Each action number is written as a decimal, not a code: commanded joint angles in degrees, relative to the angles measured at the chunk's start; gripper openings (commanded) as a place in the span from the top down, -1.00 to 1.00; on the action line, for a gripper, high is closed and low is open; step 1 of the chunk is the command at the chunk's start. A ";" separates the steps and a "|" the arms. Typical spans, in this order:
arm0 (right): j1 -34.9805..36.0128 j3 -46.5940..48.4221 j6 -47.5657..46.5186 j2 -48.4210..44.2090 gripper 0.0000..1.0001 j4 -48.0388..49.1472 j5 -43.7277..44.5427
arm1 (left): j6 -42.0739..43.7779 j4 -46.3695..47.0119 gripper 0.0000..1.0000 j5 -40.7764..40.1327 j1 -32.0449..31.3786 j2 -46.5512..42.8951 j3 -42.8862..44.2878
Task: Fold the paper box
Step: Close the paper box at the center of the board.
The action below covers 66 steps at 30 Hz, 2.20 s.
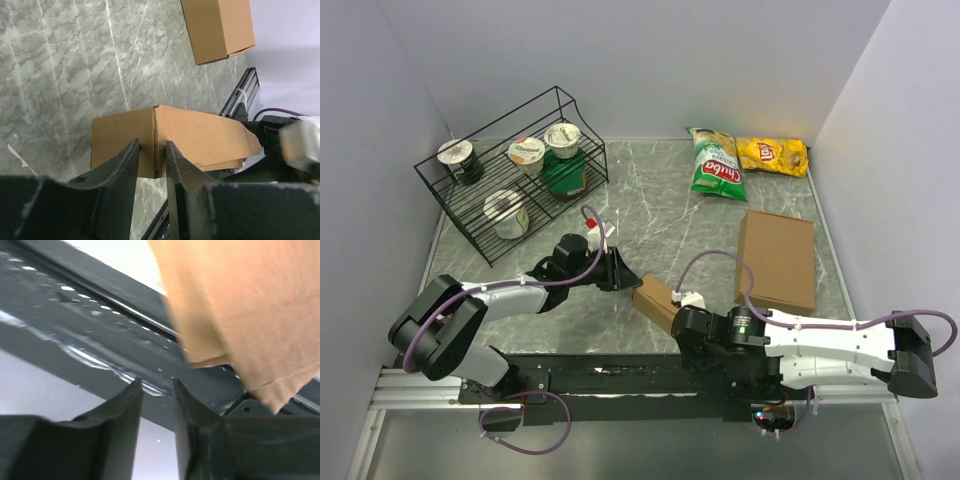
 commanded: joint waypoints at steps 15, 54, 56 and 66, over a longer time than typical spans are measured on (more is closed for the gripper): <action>-11.30 20.07 -21.12 -0.61 -0.40 -6.52 2.25 | 11.58 -10.20 0.38 -5.34 -0.12 3.92 -2.22; -14.82 15.94 -22.27 2.29 -0.24 -7.84 9.99 | 9.91 -9.23 0.38 -3.67 -0.12 4.62 -2.31; -14.73 15.85 -22.62 1.94 -0.13 -7.67 10.25 | 9.91 -9.23 0.38 -3.67 -0.12 4.62 -2.31; -14.73 14.09 -22.36 3.78 0.21 -6.18 7.45 | 9.82 -9.06 0.37 -3.67 -0.12 4.80 -2.31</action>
